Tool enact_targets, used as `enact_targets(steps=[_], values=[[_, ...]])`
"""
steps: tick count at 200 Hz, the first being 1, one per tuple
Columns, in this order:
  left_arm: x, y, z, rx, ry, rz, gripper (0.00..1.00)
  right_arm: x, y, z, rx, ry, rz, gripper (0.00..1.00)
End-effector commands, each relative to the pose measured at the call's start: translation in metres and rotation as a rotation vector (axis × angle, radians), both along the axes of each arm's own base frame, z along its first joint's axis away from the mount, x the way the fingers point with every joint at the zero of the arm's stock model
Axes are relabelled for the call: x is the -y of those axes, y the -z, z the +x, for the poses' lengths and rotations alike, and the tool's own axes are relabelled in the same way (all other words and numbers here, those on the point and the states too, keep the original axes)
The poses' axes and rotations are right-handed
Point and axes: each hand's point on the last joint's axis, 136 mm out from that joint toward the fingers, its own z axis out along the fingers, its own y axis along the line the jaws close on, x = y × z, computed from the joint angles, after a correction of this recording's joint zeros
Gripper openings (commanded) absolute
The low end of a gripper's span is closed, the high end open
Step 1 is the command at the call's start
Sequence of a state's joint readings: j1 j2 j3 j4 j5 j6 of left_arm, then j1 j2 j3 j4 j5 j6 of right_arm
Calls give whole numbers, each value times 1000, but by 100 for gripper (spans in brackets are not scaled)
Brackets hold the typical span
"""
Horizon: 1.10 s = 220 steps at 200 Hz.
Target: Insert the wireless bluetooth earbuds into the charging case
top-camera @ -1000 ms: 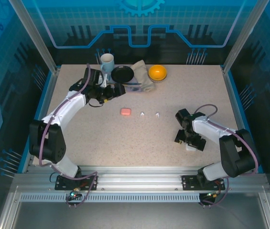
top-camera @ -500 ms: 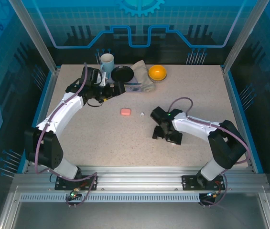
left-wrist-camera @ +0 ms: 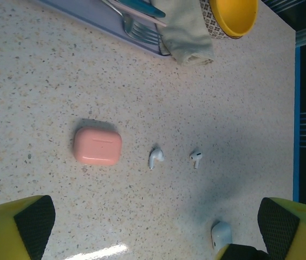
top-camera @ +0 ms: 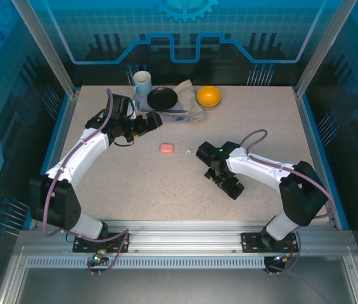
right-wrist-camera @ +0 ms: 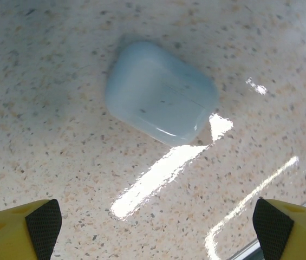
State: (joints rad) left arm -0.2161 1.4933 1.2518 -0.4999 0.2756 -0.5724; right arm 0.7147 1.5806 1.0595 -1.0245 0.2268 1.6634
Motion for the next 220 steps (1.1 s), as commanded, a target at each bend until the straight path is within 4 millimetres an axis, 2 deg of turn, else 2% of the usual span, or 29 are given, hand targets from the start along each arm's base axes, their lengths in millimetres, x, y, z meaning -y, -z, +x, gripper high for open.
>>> enact_targets(steps=[1,64,100,182,220], values=[[2,-1,9,8,-44,-29,99,12,10,-11,-70,227,14,95],[8,7,15,-6,-7,-29,99,24,20,14,-65,347,33,95],[12,15,19,-21,7,-41,99,32,26,13,-99,365,5,95],[15,17,24,-21,19,-44,99,42,49,22,-96,363,9,94],[15,17,23,-17,21,-48,99,45,56,22,-96,353,12,90]])
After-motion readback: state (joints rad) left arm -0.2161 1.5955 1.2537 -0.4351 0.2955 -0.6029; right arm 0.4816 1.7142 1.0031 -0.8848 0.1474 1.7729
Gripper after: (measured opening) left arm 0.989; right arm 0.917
